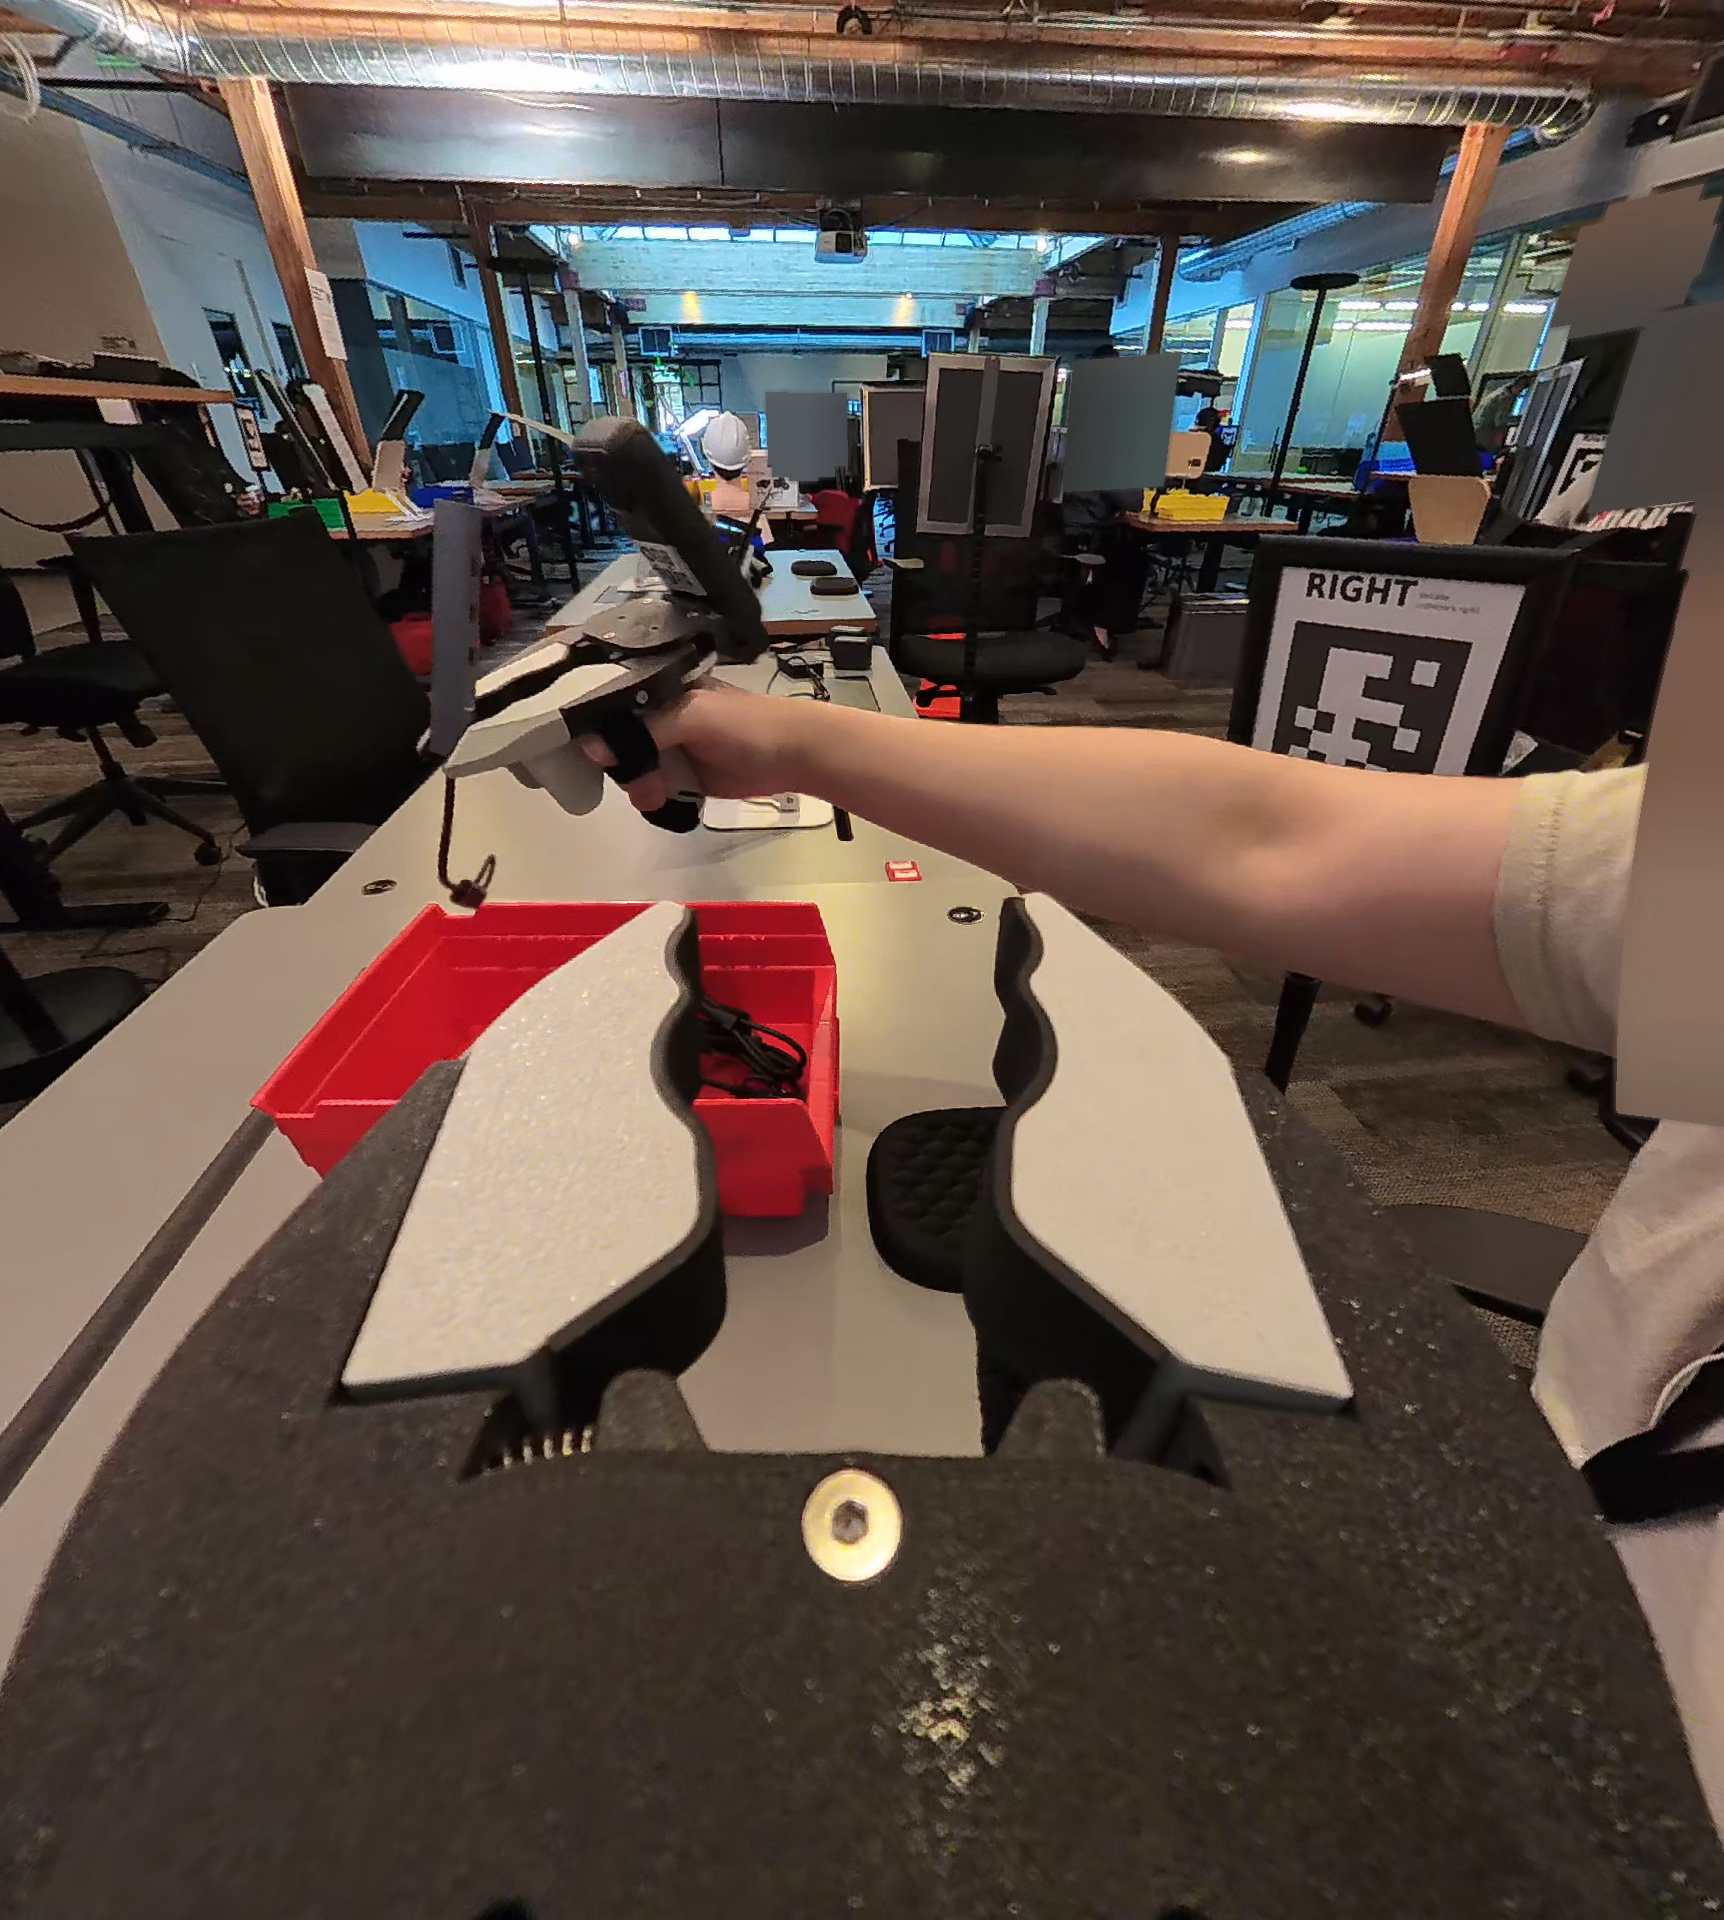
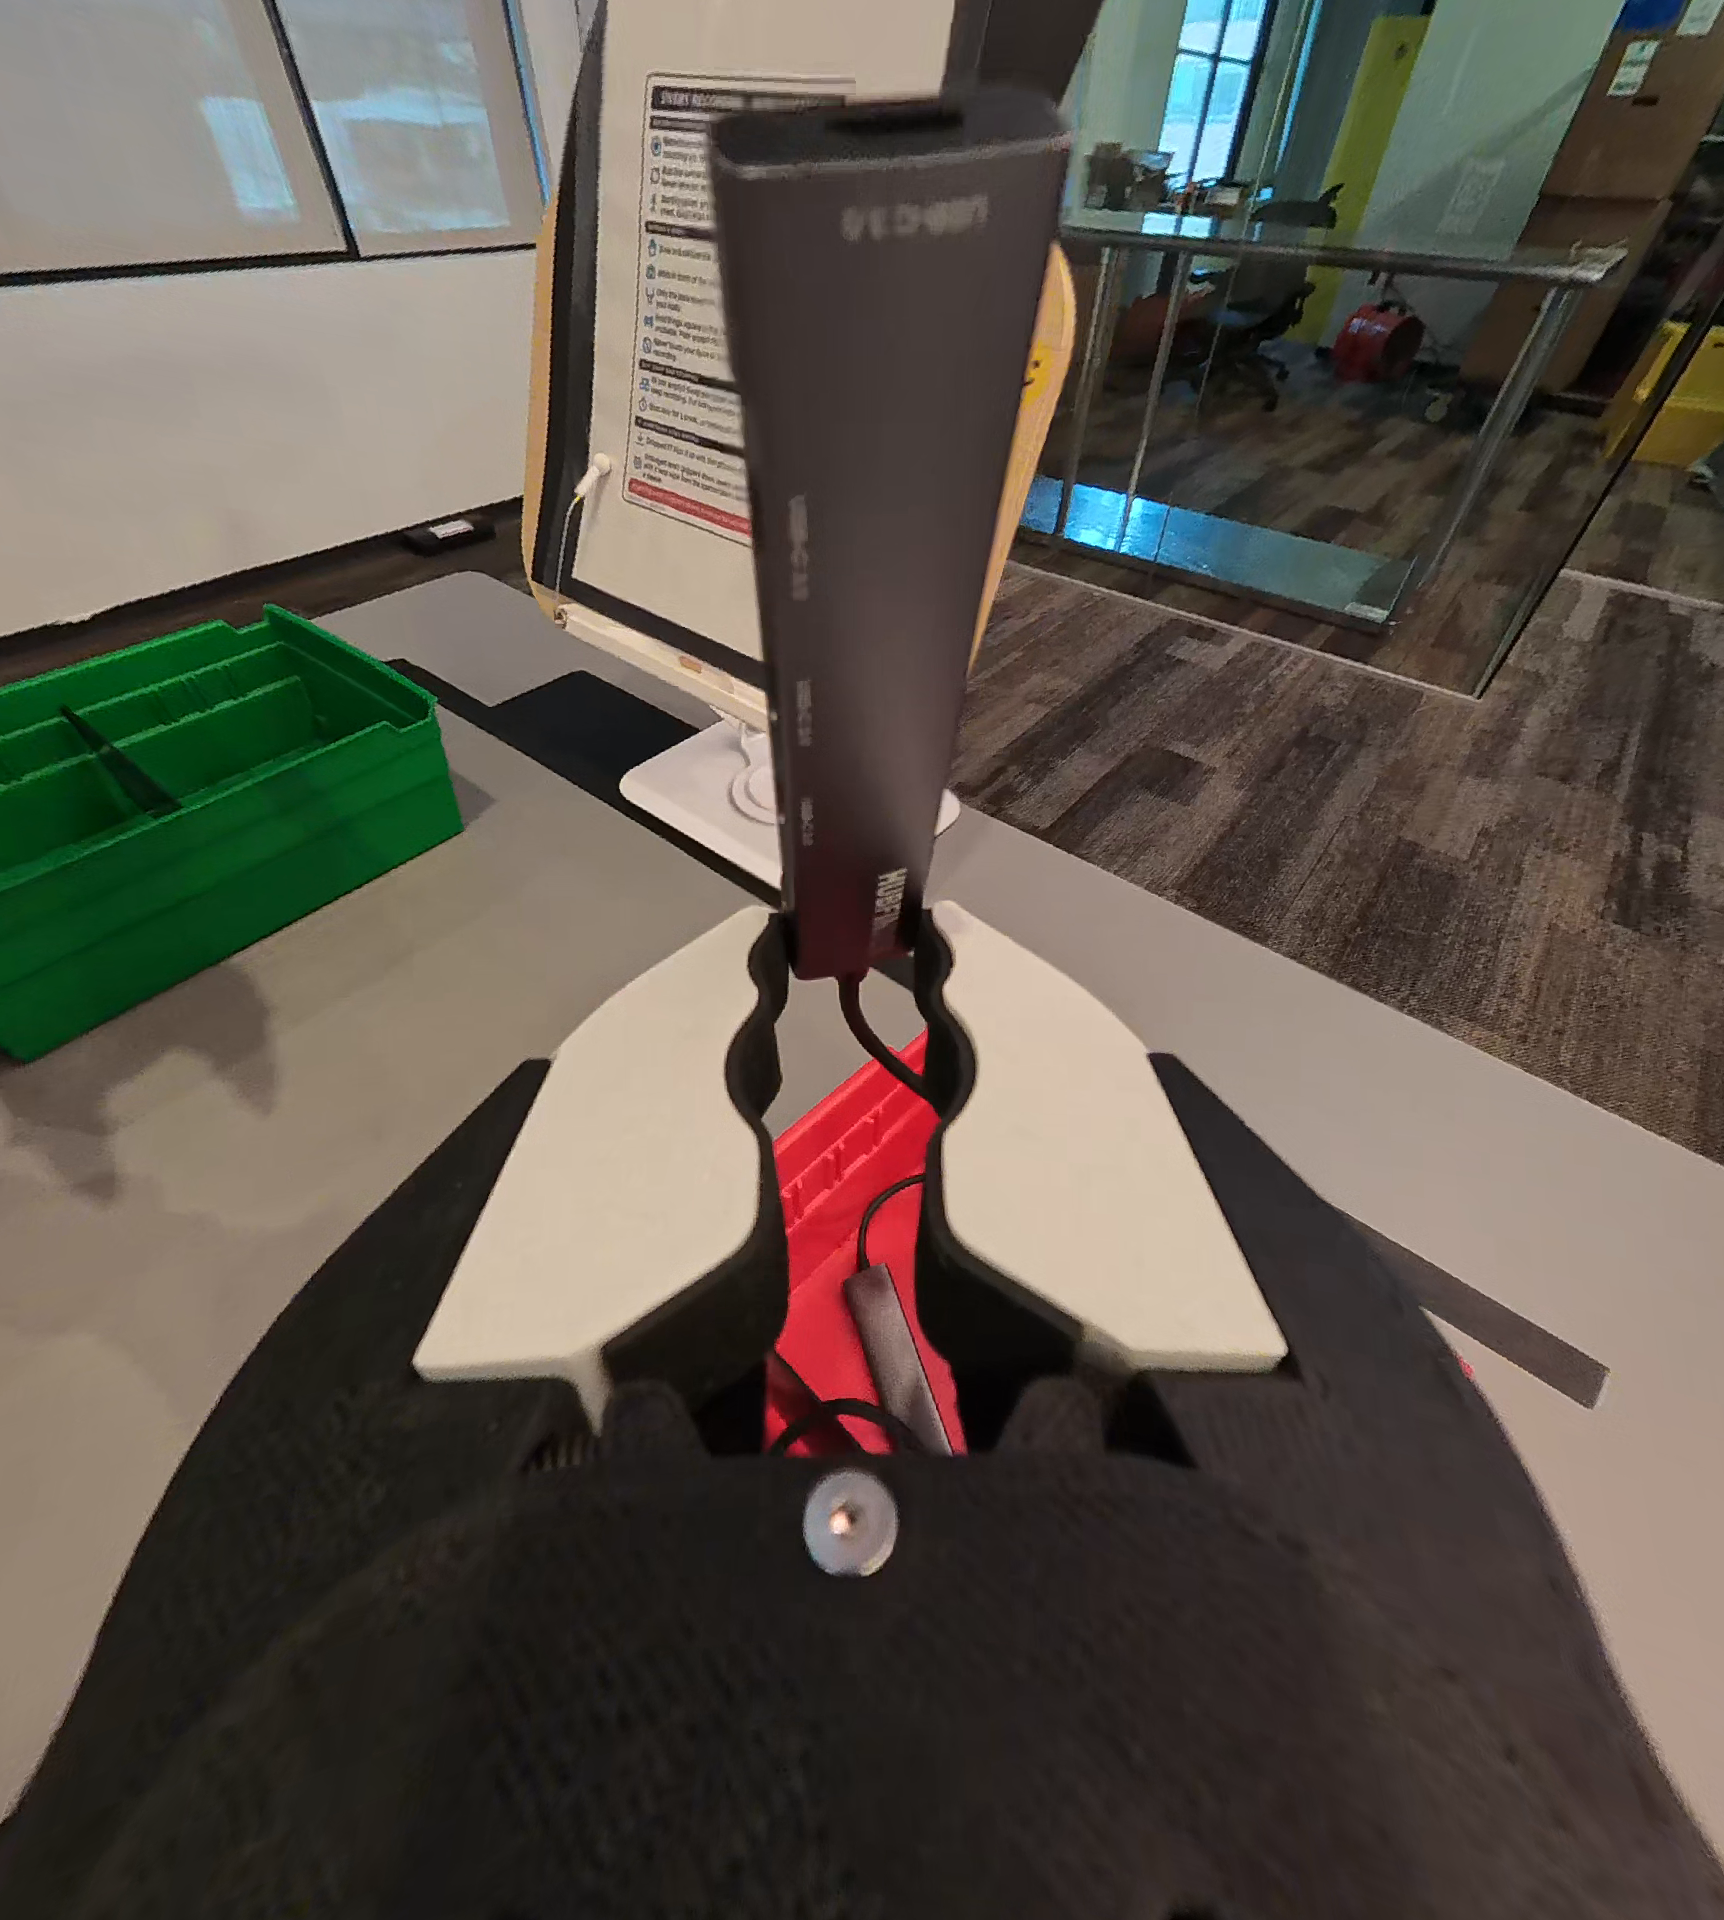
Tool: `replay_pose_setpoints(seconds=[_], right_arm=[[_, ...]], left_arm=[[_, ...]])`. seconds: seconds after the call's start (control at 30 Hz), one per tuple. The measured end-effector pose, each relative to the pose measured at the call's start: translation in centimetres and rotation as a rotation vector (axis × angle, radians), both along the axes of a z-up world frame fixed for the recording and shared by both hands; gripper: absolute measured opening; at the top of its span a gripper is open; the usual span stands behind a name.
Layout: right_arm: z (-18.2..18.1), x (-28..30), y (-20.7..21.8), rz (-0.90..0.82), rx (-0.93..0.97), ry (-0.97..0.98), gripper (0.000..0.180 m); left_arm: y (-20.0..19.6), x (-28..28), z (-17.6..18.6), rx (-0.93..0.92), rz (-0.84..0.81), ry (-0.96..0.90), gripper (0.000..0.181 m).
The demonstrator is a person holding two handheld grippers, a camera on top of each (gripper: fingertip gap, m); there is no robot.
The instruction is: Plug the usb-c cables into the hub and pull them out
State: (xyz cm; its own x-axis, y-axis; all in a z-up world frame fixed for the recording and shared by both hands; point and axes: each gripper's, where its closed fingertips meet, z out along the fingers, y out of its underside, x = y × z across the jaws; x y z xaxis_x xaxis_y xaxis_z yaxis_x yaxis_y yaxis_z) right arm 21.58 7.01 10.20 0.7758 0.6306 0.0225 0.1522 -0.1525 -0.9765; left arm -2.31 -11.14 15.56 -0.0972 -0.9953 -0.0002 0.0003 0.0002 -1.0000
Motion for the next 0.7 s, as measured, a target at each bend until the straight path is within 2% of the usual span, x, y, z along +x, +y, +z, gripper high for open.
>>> replay_pose_setpoints(seconds=[0.33, 0.47, 0.7], right_arm=[[-4.4, -1.2, 1.0, 0.185, -0.131, -0.062, 0.024], [-8.4, -1.2, 1.9, 0.206, -0.249, -0.093, 0.024], [-16.0, 0.0, 3.7, 0.109, -0.469, -0.237, 0.022]], left_arm=[[-0.3, -1.9, 1.6, 0.051, 0.034, -0.041, 0.054], [-0.2, -2.9, 2.3, 0.054, 0.039, -0.068, 0.053], [0.2, -4.0, 3.0, 0.041, 0.052, -0.099, 0.053]])
